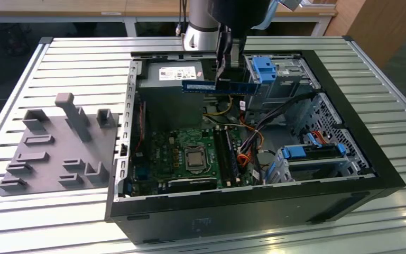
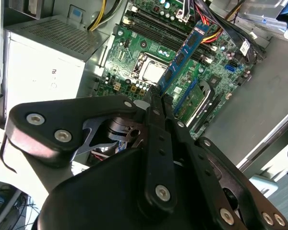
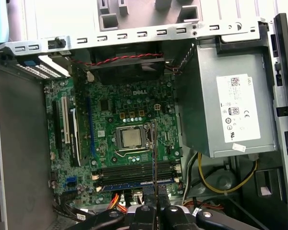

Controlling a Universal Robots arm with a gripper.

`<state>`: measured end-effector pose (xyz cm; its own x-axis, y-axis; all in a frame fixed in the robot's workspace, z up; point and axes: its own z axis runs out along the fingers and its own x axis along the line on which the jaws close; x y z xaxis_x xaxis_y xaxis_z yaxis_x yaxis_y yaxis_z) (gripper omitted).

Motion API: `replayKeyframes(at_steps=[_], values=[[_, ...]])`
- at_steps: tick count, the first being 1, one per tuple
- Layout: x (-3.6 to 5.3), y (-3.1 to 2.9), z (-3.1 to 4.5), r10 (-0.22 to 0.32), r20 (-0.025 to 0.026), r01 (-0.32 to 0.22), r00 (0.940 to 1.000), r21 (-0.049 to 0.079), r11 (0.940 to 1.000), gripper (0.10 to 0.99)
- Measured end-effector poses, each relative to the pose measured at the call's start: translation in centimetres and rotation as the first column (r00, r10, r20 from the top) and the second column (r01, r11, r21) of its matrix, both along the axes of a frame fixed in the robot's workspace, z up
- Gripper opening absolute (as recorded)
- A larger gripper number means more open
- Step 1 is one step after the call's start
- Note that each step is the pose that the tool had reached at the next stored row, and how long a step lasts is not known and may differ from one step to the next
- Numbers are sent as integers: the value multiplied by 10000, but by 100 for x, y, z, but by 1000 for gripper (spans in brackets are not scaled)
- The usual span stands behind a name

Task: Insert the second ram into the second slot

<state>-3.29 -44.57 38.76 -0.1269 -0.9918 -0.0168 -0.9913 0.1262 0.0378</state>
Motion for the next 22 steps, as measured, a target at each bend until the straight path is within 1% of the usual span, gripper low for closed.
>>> replayKeyframes(at_steps=[22], values=[[0, 0, 0, -269, 0, 269, 9996, 0, 9996, 137]])
